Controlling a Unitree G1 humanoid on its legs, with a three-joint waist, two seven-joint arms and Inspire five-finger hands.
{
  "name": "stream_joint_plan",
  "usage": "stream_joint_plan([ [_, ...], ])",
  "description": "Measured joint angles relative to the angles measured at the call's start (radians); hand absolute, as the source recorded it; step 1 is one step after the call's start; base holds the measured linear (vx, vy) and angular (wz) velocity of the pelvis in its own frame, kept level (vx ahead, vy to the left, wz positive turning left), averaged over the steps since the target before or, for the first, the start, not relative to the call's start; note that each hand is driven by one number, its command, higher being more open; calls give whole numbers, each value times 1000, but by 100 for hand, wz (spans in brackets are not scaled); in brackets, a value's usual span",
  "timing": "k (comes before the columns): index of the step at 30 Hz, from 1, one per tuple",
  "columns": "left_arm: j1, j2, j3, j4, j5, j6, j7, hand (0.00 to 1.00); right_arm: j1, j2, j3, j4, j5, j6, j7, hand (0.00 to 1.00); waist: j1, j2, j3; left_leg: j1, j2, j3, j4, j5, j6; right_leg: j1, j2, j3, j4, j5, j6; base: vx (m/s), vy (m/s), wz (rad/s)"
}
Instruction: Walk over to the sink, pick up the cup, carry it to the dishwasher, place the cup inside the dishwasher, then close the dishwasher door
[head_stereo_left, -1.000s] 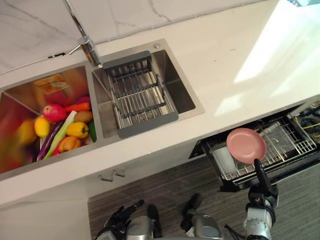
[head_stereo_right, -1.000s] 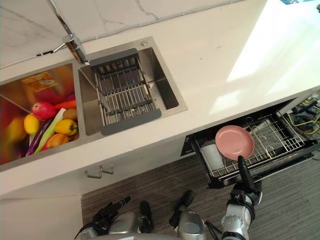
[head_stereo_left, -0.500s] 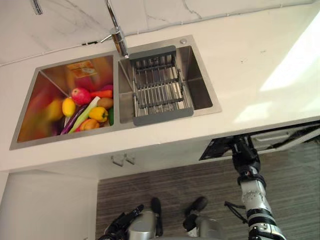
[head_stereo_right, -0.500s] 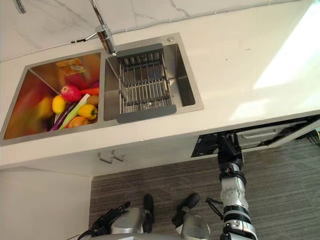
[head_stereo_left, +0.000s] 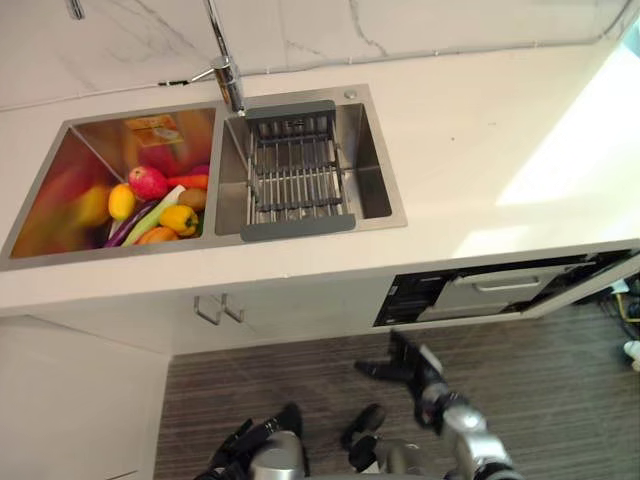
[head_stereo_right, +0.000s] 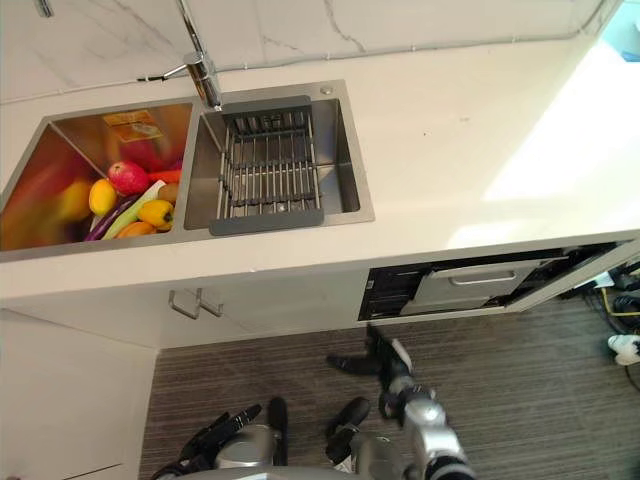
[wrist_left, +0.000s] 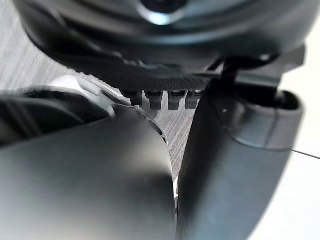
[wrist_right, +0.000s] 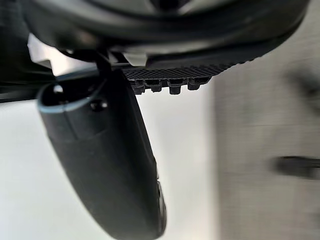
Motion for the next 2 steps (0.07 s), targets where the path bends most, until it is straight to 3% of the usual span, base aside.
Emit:
stream_joint_plan([
  [2, 4, 10, -1, 0, 0, 15, -5, 100, 23, -3, -44, 24, -29, -14, -11, 100, -16, -15, -8, -6, -25, -11, 20, -24, 30, -29, -50, 5, 97, -33, 27, 55, 68, -5],
])
